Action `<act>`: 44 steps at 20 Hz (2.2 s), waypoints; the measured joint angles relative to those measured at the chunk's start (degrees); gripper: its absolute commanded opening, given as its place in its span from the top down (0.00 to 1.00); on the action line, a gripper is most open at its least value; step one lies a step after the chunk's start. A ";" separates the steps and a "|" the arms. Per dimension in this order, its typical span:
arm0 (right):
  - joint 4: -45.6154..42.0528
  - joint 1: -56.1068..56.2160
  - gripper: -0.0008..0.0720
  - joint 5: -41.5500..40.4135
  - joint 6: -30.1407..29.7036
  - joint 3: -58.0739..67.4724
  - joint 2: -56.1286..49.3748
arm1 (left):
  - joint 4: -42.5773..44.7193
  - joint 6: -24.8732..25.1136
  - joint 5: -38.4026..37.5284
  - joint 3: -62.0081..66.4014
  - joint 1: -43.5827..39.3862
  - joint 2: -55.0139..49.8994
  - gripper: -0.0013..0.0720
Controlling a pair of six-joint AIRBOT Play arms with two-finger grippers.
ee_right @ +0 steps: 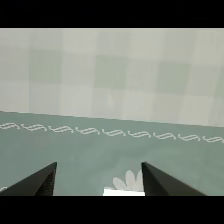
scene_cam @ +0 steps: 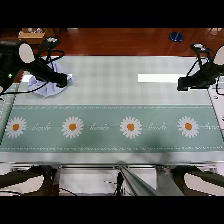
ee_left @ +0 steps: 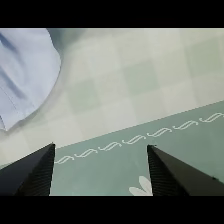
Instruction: Fold the shirts.
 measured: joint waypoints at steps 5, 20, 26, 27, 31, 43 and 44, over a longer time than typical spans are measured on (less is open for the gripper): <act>0.00 0.00 0.15 -0.02 -0.02 0.00 0.00 | 0.00 -0.02 0.00 0.00 0.00 0.00 0.01; 0.02 0.02 0.15 -0.94 -0.02 0.00 0.00 | -0.44 0.00 0.00 0.00 -0.04 -0.07 0.01; 0.83 0.04 0.15 -2.36 0.04 0.00 0.00 | -4.90 0.02 2.43 0.02 -0.07 -1.84 0.01; 1.07 0.04 0.15 -2.71 0.09 0.00 0.00 | -5.27 0.24 2.86 0.02 -0.04 -2.27 0.01; 1.33 0.04 0.15 -4.37 0.26 0.00 0.00 | 0.85 -0.35 10.05 0.42 0.55 -3.48 0.01; 1.79 0.04 0.15 -5.07 0.24 0.00 0.00 | 13.09 -14.27 28.35 0.72 14.93 -13.25 0.01; 1.81 0.04 0.15 -5.07 0.24 0.00 0.00 | 13.18 -14.51 28.72 0.72 15.23 -14.67 0.01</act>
